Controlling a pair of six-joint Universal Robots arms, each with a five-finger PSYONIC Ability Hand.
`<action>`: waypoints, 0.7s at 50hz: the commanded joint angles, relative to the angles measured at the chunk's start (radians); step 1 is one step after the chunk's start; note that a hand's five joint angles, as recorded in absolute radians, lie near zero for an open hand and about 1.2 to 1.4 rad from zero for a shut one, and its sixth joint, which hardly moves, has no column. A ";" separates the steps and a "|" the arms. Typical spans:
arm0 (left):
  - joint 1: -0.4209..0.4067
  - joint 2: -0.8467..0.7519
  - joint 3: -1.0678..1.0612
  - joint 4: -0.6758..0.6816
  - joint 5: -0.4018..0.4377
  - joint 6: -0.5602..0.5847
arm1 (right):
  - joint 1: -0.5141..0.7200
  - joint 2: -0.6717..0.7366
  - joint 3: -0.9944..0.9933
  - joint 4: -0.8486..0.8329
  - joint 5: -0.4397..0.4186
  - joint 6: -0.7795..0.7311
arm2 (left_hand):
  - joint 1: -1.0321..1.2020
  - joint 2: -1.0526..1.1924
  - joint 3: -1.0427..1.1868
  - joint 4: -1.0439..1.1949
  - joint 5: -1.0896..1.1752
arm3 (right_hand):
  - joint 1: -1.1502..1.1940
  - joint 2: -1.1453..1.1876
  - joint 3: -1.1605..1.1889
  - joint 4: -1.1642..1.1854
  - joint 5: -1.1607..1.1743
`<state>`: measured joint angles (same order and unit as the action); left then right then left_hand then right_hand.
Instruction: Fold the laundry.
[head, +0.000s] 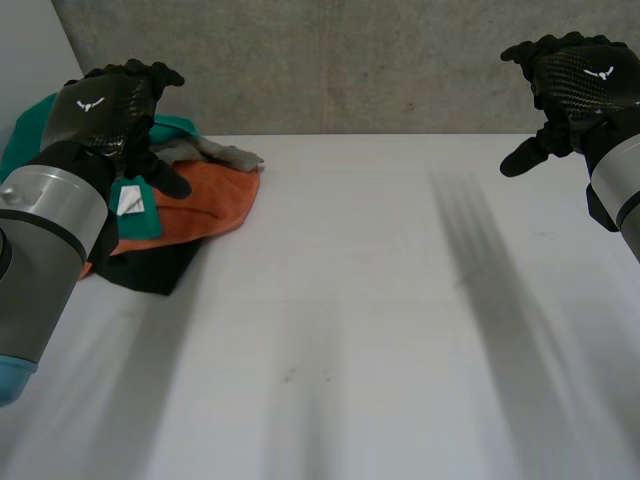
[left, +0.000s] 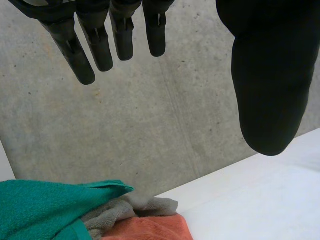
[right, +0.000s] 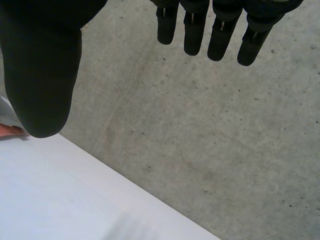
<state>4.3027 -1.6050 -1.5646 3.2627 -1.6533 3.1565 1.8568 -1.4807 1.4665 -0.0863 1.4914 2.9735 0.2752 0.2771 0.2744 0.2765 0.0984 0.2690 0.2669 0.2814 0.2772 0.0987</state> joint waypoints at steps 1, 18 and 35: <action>0.000 -0.004 0.000 0.000 0.001 0.000 | 0.001 0.000 0.000 0.000 0.000 0.004 | -0.101 -0.103 -0.100 -0.102 -0.098 | -0.094 -0.092 -0.107 -0.103 -0.099; 0.015 -0.042 0.040 0.023 0.004 0.045 | 0.065 0.007 -0.011 0.080 -0.055 -0.002 | -0.101 -0.103 -0.100 -0.102 -0.098 | -0.094 -0.092 -0.107 -0.103 -0.099; 0.311 -0.576 0.351 0.313 0.030 0.692 | 0.065 0.079 -0.017 0.129 -0.114 -0.011 | -0.101 -0.103 -0.100 -0.102 -0.098 | -0.094 -0.092 -0.107 -0.103 -0.099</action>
<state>4.5313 -1.9851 -1.3440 3.4986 -1.6438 3.7208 1.9198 -1.4092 1.4466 0.0459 1.3746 2.9620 0.1990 0.2038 0.2061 0.2020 0.0459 0.2213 0.2068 0.2077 0.2075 0.0412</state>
